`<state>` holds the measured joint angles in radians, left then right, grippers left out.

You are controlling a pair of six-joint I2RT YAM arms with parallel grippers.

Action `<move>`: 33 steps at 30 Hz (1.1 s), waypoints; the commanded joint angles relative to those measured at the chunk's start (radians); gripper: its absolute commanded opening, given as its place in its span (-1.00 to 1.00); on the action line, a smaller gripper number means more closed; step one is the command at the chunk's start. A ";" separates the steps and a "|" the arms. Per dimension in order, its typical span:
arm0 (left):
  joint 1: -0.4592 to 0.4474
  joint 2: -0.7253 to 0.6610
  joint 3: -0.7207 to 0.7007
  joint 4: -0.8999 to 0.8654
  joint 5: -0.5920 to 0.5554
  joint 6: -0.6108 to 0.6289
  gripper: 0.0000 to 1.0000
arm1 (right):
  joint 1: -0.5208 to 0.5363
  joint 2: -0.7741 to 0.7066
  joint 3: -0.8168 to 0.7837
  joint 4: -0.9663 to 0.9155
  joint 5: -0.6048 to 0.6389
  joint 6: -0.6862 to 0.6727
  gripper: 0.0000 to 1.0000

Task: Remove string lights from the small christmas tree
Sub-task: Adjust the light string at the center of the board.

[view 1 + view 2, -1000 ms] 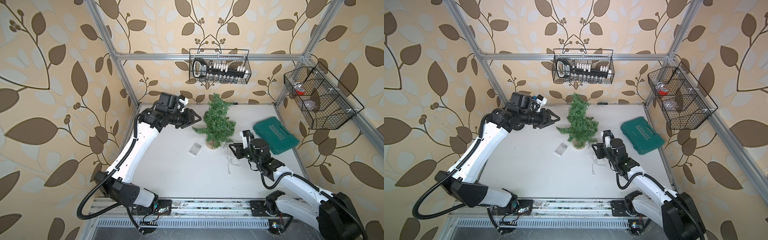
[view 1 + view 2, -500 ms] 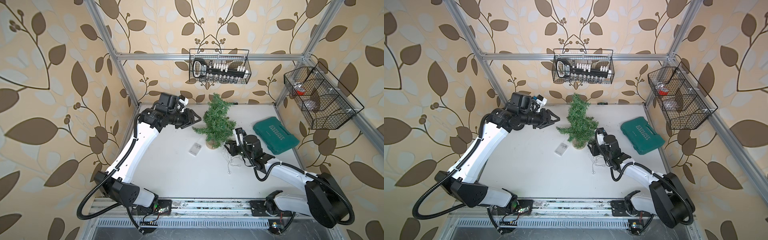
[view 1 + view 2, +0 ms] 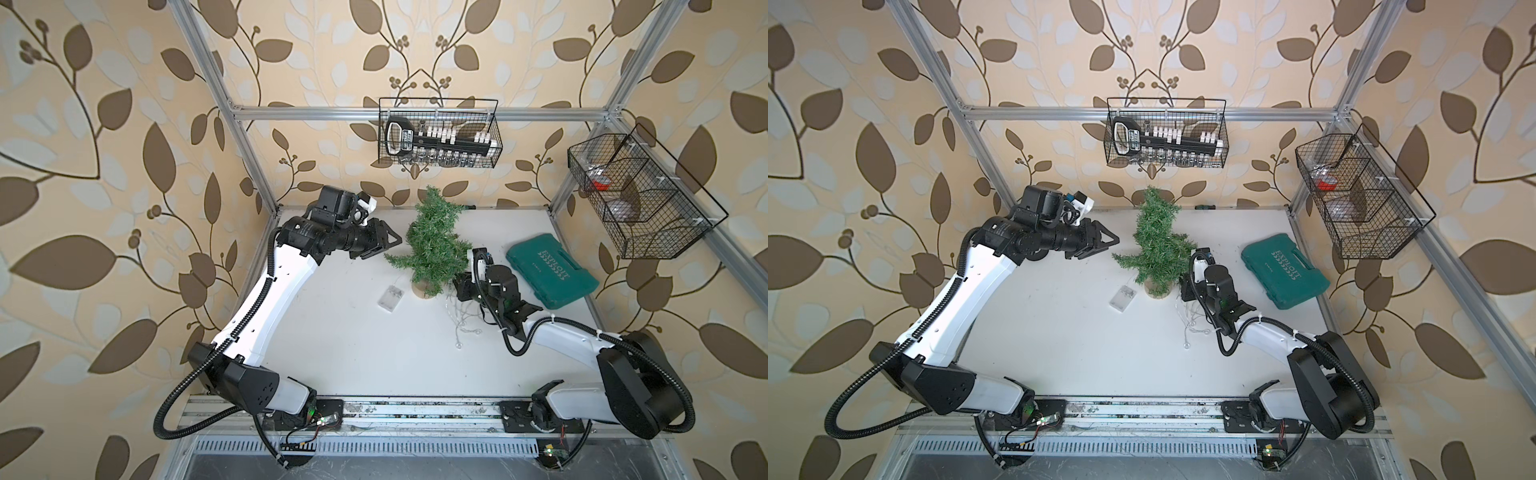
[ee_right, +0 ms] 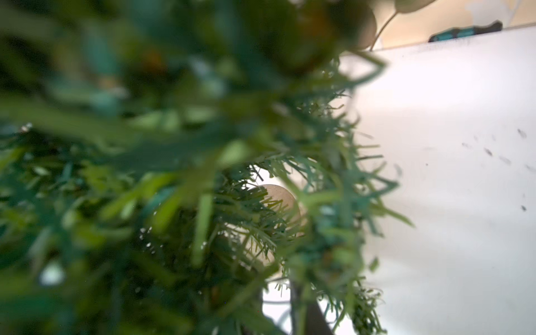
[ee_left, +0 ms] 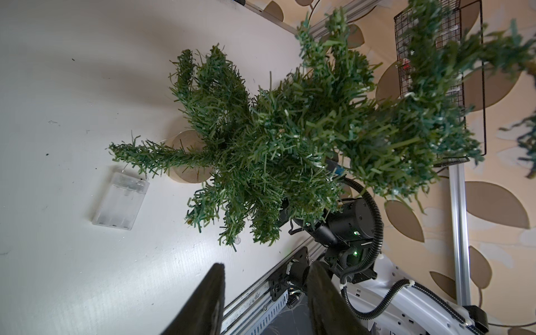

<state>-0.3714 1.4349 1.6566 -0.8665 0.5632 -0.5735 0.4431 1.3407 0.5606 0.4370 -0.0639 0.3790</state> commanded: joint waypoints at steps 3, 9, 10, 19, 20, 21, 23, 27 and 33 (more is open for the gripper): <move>0.011 -0.036 -0.006 -0.016 -0.025 0.038 -0.05 | 0.006 -0.112 -0.024 -0.032 0.084 -0.003 -1.00; 0.011 -0.025 -0.017 0.010 -0.022 0.030 -0.05 | 0.005 -0.302 -0.040 -0.187 0.122 -0.046 -1.00; 0.011 -0.023 -0.018 0.013 -0.023 0.030 -0.06 | 0.006 -0.334 -0.048 -0.209 0.125 -0.046 -1.00; 0.013 -0.001 0.011 0.008 -0.025 0.040 -0.06 | -0.002 -0.527 0.049 -0.430 0.189 -0.100 -1.00; 0.014 -0.001 0.014 0.008 -0.023 0.041 -0.06 | -0.006 -0.529 0.076 -0.449 0.185 -0.110 -1.00; 0.014 -0.001 0.017 0.007 -0.023 0.041 -0.06 | -0.008 -0.528 0.108 -0.471 0.179 -0.123 -1.00; 0.014 -0.001 0.023 0.005 -0.022 0.042 -0.07 | -0.011 -0.524 0.161 -0.501 0.171 -0.141 -1.00; 0.015 -0.001 0.022 -0.001 -0.023 0.047 -0.07 | -0.017 -0.518 0.240 -0.524 0.122 -0.177 -1.00; 0.020 -0.013 0.007 -0.005 -0.025 0.051 -0.07 | -0.023 -0.491 0.327 -0.578 0.062 -0.203 -1.00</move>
<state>-0.3645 1.4353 1.6459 -0.8650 0.5415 -0.5499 0.4255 0.8444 0.8600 -0.0914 0.0345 0.2070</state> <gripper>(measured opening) 0.465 0.047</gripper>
